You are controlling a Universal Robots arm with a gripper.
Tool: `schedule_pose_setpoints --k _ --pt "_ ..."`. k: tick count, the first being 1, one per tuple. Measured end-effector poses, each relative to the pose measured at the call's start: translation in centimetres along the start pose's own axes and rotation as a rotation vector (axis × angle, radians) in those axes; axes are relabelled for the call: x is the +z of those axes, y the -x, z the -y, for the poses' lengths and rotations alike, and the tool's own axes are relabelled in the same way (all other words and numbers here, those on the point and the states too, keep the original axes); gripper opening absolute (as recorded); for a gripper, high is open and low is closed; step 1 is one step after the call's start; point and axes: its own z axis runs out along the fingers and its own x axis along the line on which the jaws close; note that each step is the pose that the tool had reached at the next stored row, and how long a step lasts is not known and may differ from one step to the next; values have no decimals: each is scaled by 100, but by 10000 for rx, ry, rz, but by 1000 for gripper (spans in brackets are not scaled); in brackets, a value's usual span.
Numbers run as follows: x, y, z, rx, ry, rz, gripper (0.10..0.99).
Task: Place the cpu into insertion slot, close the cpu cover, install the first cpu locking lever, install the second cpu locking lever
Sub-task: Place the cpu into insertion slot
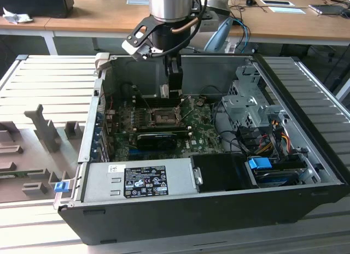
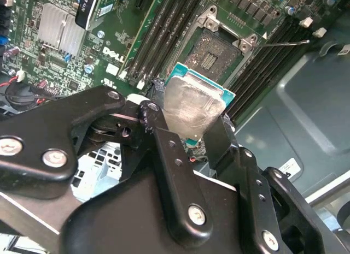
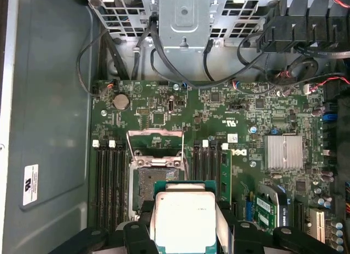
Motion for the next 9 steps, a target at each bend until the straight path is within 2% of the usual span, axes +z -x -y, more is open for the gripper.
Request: schedule_pose_setpoints --k 9 --pt "51 1 9 -142 -3 -12 529"
